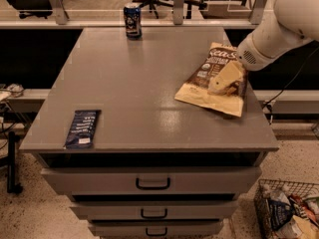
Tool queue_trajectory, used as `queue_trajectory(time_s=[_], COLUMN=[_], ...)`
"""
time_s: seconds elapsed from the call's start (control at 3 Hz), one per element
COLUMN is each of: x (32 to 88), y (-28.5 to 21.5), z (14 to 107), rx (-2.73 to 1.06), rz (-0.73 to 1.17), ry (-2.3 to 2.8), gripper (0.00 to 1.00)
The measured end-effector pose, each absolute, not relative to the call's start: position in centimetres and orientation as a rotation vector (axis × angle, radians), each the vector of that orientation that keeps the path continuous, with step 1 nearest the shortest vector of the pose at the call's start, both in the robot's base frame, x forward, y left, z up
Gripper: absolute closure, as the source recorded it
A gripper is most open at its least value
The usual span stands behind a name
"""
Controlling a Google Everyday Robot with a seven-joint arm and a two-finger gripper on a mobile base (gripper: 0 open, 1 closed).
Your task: Move brown chip bag near pepsi can
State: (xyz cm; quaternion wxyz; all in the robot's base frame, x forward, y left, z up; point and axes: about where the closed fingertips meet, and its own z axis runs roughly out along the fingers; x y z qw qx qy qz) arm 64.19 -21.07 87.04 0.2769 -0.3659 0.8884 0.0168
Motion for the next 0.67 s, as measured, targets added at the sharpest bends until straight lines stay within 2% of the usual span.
queue_trajectory(time_s=[0.67], x=[64.6], y=[-20.8], z=[88.5], rx=[-0.931], rz=[0.056], ry=[2.318], gripper=[0.64])
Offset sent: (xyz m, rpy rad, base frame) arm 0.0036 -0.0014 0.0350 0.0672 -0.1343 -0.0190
